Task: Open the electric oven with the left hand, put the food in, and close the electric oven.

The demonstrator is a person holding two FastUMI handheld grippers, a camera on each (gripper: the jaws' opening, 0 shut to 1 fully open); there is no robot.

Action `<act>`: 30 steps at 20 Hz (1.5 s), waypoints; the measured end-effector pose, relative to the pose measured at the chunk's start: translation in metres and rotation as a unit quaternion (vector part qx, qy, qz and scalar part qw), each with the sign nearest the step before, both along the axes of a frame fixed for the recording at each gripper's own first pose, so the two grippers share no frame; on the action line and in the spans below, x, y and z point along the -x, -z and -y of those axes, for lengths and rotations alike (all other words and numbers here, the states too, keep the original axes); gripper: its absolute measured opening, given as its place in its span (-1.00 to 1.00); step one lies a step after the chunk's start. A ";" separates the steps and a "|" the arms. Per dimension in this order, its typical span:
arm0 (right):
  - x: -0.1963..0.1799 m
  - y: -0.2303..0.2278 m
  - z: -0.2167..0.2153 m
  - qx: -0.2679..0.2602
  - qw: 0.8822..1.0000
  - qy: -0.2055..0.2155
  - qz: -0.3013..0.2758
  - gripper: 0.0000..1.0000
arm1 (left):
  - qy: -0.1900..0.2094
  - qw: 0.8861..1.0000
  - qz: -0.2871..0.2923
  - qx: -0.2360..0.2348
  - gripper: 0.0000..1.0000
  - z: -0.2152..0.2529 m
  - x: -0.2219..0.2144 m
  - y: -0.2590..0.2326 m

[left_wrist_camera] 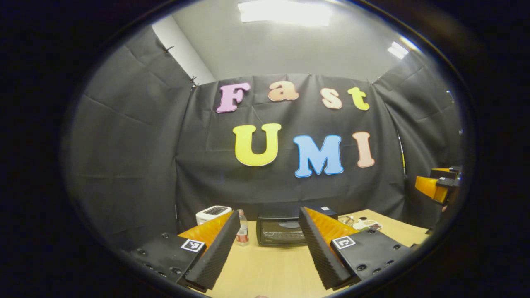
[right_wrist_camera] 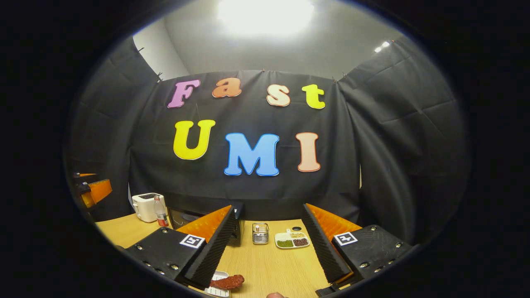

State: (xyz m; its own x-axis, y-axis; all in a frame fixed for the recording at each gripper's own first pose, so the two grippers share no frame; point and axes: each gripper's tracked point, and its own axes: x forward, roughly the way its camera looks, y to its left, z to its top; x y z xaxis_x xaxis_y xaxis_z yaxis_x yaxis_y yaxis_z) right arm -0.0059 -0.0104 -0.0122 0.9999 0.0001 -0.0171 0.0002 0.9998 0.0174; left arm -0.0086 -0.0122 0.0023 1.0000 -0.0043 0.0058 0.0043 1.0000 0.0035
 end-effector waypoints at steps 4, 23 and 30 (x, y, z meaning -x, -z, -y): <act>0.000 -0.002 0.004 -0.001 1.000 -0.007 0.003 0.95 | -0.002 1.000 0.005 -0.009 1.00 0.010 0.006 -0.004; -0.016 0.018 0.018 -0.018 0.998 -0.063 0.004 0.95 | -0.010 1.000 0.022 -0.005 1.00 0.056 -0.061 -0.013; -0.041 0.014 0.005 -0.017 0.999 -0.040 0.006 0.95 | 0.026 1.000 0.010 0.011 1.00 0.070 -0.150 0.010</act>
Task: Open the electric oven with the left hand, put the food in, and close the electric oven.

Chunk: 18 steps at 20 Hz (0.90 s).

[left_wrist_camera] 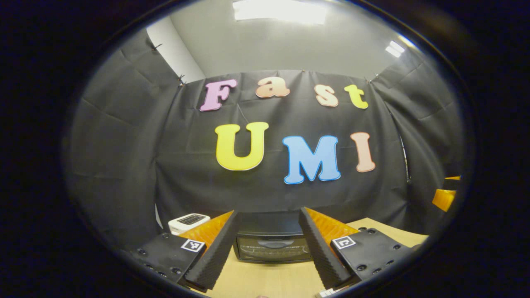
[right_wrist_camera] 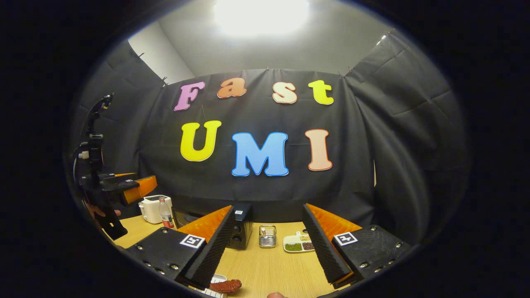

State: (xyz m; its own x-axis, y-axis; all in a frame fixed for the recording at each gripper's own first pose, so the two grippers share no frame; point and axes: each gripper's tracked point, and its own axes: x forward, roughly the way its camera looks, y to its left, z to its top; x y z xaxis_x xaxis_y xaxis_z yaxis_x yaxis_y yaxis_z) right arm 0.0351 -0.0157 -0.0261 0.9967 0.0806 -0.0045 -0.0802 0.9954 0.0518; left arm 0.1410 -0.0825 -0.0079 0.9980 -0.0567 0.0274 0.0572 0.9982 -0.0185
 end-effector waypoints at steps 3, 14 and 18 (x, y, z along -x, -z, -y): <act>-0.012 -0.002 -0.002 -0.003 1.000 0.018 -0.002 0.95 | 0.012 1.000 -0.010 0.008 1.00 0.003 -0.041 0.017; -0.022 0.006 0.025 0.021 0.993 0.113 -0.026 0.94 | 0.055 0.996 -0.066 0.007 0.92 0.020 -0.146 0.100; -0.020 0.011 0.030 0.026 0.989 0.138 -0.038 0.95 | 0.068 0.993 -0.094 0.002 1.00 0.032 -0.169 0.139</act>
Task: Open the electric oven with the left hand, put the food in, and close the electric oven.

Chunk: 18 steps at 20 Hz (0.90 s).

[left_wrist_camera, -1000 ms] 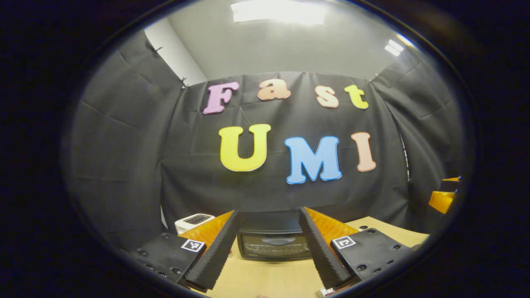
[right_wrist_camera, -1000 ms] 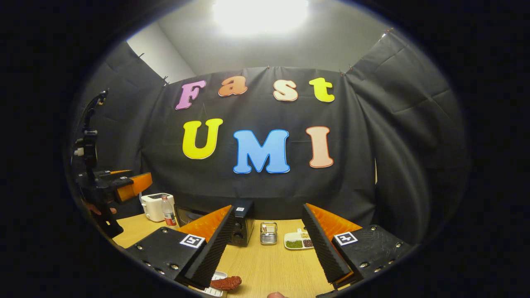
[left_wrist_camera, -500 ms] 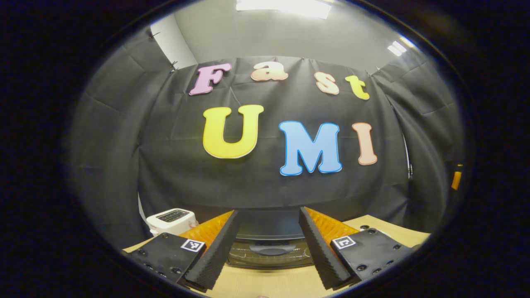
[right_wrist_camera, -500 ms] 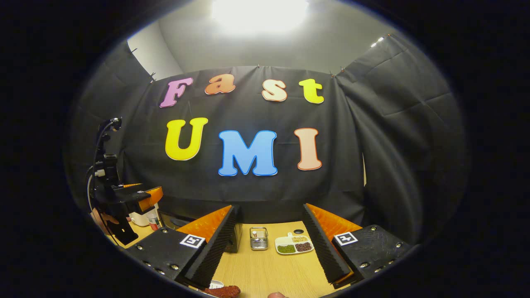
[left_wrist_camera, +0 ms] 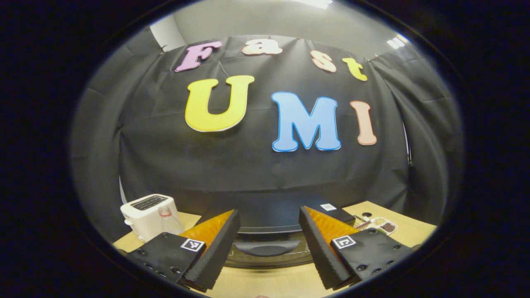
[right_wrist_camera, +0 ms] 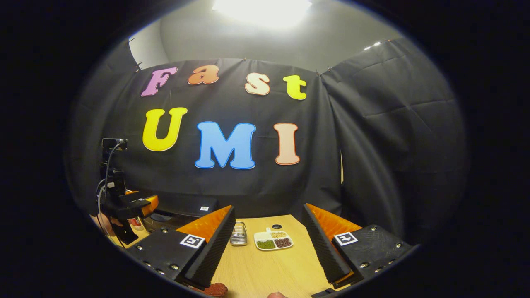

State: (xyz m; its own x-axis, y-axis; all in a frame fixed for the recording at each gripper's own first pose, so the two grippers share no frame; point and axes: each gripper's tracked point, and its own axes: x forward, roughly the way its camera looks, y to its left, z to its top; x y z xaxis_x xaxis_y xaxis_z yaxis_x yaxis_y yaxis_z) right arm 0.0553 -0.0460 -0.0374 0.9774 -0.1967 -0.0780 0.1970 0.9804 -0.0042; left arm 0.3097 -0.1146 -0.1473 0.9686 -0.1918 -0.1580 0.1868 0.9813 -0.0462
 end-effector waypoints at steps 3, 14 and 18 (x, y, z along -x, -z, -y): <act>0.001 0.004 0.001 0.003 1.000 0.012 -0.010 0.95 | 0.002 1.000 -0.024 -0.005 0.92 0.002 -0.012 0.031; -0.001 0.004 -0.005 0.019 0.999 0.020 -0.020 0.95 | -0.004 0.998 -0.053 -0.026 0.92 0.000 -0.031 0.081; -0.003 0.003 -0.007 0.017 1.000 0.015 -0.019 0.95 | -0.008 0.999 -0.044 -0.031 1.00 0.001 -0.030 0.082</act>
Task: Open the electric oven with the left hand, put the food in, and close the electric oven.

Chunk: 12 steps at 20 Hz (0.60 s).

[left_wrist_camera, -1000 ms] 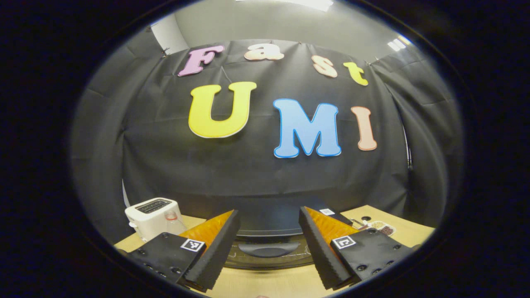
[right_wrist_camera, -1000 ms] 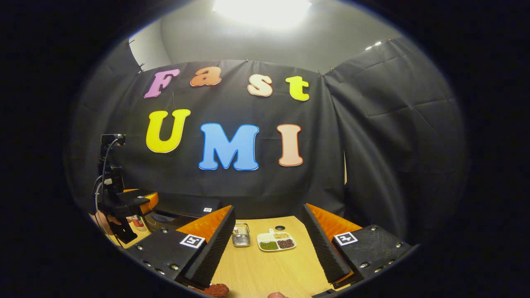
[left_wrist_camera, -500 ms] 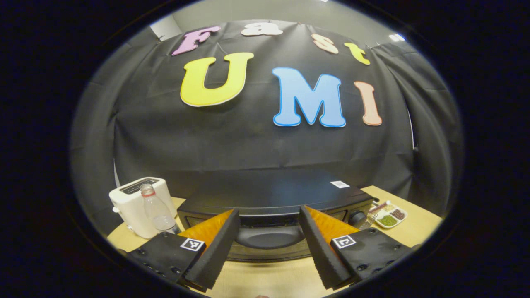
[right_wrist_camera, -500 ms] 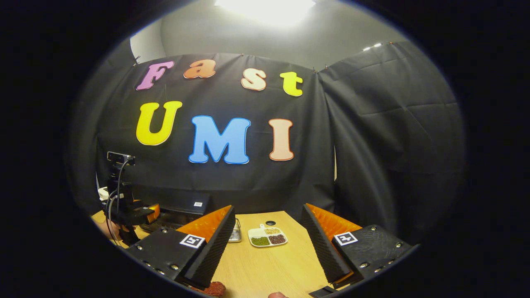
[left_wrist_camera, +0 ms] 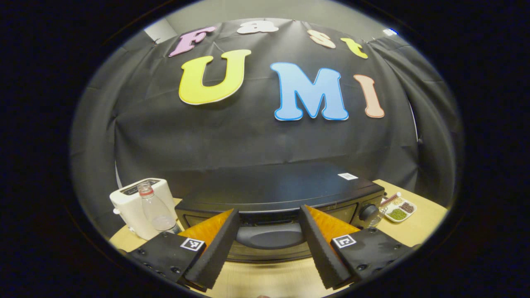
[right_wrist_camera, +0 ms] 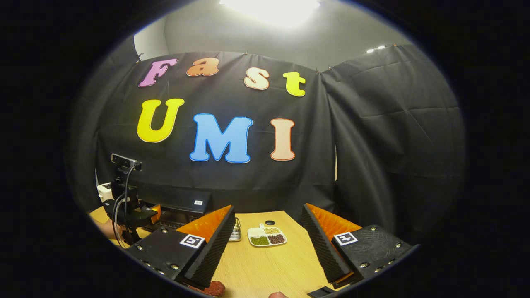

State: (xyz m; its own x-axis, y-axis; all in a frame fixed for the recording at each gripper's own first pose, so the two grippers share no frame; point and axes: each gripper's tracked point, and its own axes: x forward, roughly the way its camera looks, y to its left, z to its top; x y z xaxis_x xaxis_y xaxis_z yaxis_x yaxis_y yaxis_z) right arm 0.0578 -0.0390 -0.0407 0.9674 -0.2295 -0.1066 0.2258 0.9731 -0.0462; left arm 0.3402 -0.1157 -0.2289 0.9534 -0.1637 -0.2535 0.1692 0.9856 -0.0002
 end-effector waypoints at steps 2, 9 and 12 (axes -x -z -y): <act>0.000 -0.001 -0.002 -0.002 1.000 -0.004 0.001 0.95 | 0.000 1.000 0.002 0.000 1.00 -0.001 0.005 0.000; 0.001 -0.003 -0.002 -0.007 1.000 -0.016 0.008 0.95 | -0.002 1.000 -0.002 -0.001 0.82 -0.004 0.038 0.005; 0.003 -0.006 -0.001 -0.009 1.000 -0.022 0.013 0.95 | -0.003 1.000 -0.008 -0.004 1.00 -0.004 0.051 0.009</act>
State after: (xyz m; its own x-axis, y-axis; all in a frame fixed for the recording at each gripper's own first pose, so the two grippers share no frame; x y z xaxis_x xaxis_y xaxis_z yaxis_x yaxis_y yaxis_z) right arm 0.0551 -0.0380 -0.0346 0.9789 -0.1858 -0.0851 0.1845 0.9826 -0.0234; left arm 0.2893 -0.1115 -0.2376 0.9500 -0.1564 -0.2701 0.1638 0.9865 0.0049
